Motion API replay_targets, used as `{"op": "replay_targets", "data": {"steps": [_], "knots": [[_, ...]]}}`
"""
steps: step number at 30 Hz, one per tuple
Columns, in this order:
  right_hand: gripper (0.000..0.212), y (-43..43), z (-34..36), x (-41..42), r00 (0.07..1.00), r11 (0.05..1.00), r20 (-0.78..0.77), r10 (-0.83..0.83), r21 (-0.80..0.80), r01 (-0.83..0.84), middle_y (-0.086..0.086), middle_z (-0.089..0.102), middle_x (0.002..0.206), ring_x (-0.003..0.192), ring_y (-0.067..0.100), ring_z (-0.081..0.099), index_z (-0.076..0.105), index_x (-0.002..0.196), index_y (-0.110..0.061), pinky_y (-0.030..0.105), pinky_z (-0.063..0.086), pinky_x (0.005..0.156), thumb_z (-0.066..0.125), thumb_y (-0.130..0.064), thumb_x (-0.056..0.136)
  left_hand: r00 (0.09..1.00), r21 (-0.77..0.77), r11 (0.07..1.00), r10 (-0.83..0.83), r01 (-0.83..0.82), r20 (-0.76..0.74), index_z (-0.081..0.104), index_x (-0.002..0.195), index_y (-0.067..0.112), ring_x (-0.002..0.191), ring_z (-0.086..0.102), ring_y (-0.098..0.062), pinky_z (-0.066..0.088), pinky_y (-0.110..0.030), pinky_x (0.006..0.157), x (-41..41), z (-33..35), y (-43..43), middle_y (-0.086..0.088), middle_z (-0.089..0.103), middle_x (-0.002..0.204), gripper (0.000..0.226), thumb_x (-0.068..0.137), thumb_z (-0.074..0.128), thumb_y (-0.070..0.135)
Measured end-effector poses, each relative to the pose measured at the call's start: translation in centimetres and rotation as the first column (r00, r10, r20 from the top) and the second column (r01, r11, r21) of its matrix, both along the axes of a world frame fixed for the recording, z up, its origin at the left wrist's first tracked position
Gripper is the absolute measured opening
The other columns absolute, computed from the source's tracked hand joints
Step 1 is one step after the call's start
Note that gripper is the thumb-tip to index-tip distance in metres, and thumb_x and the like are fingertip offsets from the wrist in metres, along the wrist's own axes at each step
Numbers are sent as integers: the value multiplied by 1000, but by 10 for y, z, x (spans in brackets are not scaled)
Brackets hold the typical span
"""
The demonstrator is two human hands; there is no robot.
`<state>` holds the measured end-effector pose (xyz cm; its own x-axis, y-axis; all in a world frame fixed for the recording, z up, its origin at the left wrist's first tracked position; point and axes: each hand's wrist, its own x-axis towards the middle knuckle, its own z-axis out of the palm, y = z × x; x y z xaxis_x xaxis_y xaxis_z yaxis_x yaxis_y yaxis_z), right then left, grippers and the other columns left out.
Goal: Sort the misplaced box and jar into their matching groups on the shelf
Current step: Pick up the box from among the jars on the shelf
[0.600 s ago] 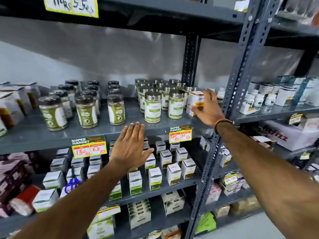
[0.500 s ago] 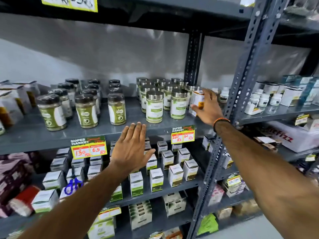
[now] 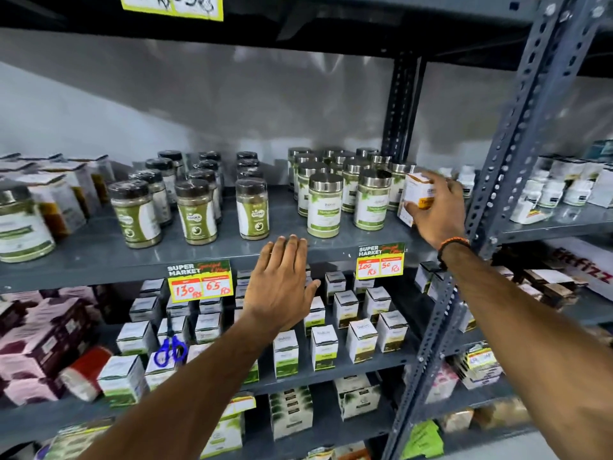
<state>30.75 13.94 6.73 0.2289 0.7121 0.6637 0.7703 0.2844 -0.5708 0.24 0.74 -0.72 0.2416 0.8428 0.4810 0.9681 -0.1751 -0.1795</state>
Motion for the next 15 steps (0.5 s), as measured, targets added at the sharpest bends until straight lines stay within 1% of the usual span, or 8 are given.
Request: {"op": "replay_targets", "data": {"steps": [2,4,6,8,10,12,14,15], "knots": [[71,-13,2,-1,1000,999,-24,-7,53,8,16,51,141,123,33,59,56,143,-27,33,46,106,88,-18,80,1000,-18,1000,-6,7,19,17,159,5,152,21,-34,15,-50,125,-1,2,-2,-17,26,165,80,100,26,58],[72,-31,4,-5,1000,995,-26,0,104,2,13,54,135,118,28,59,56,141,-28,25,43,97,89,-22,78,999,-55,998,-18,21,49,16,159,6,153,18,-33,13,-50,126,-3,8,-9,-16,24,166,80,99,27,58],[72,-51,6,-12,1000,989,-2,18,150,-17,10,56,133,115,24,58,56,139,-28,24,41,94,89,-26,75,996,-71,996,-45,51,80,22,158,8,152,22,-32,15,-49,126,-5,17,-18,-14,30,164,78,99,32,58],[73,-74,7,-27,998,984,22,55,169,-58,9,57,131,109,17,54,55,138,-29,25,41,92,89,-29,74,992,-67,995,-65,72,111,32,152,11,146,32,-31,23,-49,123,-13,26,-36,-10,40,157,73,97,36,58],[74,-98,6,-49,993,979,23,116,164,-118,7,57,128,104,9,49,56,139,-31,25,41,92,90,-31,73,989,-70,995,-59,69,136,41,145,13,137,41,-30,33,-48,117,-29,30,-59,-7,47,148,66,97,38,58],[74,-118,5,-80,980,968,35,195,154,-198,7,59,128,105,12,53,57,139,-31,25,42,93,91,-31,72,985,-63,997,-26,37,169,46,137,16,129,48,-30,41,-49,107,-51,29,-85,-6,51,140,59,96,39,58],[73,-139,5,-120,953,942,60,296,148,-302,8,62,129,110,17,57,60,137,-27,21,41,94,92,-29,71,981,-55,998,29,-19,192,48,133,19,125,51,-30,45,-50,101,-84,27,-114,-5,53,138,54,96,40,58],[73,-148,5,-143,936,924,70,346,147,-352,8,63,129,110,16,57,62,137,-24,18,39,94,92,-28,70,978,-56,997,60,-49,199,49,133,21,124,52,-30,46,-50,99,-105,27,-128,-4,54,138,53,96,40,58]]}}
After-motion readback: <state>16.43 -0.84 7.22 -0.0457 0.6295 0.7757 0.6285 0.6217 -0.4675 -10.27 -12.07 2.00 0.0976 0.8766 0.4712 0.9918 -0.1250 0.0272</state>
